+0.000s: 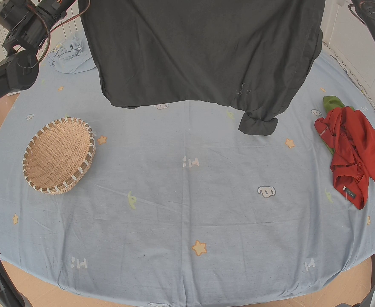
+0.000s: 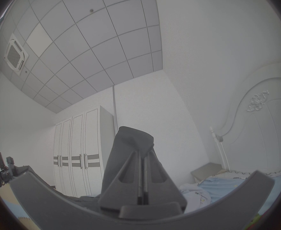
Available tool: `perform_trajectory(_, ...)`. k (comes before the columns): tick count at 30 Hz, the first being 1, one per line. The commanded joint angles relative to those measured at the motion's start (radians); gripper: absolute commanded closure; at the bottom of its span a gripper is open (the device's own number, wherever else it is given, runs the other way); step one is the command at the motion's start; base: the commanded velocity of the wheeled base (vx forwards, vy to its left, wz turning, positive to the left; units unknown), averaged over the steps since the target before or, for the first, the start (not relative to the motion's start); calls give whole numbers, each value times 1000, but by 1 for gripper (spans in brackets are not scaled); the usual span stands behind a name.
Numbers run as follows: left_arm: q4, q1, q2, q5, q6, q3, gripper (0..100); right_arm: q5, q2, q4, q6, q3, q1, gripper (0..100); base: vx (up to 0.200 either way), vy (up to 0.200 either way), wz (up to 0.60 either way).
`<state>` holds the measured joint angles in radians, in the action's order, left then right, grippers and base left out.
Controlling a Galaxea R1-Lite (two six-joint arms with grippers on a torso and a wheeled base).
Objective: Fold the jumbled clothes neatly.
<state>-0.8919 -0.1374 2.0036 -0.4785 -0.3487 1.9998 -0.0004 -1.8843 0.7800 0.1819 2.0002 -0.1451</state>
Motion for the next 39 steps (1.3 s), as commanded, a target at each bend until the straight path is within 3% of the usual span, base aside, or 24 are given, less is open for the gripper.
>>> perform_trajectory(1,-2,-1,-39,8,1,0,100,-1,47,4,2,0,1,100,0,0,0)
perform_trajectory(9,-7,33,-37,11,4,0,100,-4,16,38,16,0,10,100,0,0,0)
perform_trajectory(17,-65,48,27,47,4,0,100,-6,-42,191,10,0,12,100,0,0,0)
perform_trajectory(29,-121,52,-22,43,-9,-185,100,8,51,235,24,-284,21,100,0,0,0)
perform_trajectory(39,-136,98,-137,11,-119,-277,100,56,154,163,105,-362,21,100,0,0,0)
